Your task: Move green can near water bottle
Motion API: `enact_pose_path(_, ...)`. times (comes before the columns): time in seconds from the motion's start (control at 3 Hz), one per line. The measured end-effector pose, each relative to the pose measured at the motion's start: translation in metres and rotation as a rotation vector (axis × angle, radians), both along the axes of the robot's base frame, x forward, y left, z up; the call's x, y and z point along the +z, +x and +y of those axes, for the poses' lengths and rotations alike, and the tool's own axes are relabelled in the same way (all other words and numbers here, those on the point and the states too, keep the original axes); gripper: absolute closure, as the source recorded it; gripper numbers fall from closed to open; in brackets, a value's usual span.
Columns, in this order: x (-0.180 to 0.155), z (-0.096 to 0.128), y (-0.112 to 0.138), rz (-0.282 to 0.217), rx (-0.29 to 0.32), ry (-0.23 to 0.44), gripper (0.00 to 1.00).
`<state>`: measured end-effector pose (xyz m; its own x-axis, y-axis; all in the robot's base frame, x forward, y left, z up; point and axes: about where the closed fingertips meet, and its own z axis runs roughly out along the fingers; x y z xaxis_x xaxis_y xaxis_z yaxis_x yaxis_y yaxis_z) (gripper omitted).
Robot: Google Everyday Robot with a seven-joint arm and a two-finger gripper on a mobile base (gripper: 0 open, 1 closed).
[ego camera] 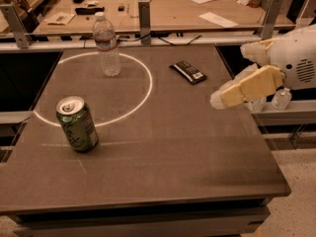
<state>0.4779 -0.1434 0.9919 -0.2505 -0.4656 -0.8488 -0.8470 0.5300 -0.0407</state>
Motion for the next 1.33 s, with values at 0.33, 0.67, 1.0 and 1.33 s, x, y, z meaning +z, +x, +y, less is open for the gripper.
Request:
enact_pose_path(0.33,0.001,0.038,-0.012,-0.018,0.109,0.064,0.00)
enact_pose_path(0.67,-0.009,0.066,-0.022,-0.006,0.196,0.032,0.00)
enact_pose_path(1.0,-0.010,0.069,-0.023,-0.005,0.203,0.028,0.00)
enact_pose_path(1.33,-0.020,0.069,-0.029,0.017,0.215,0.071,0.00)
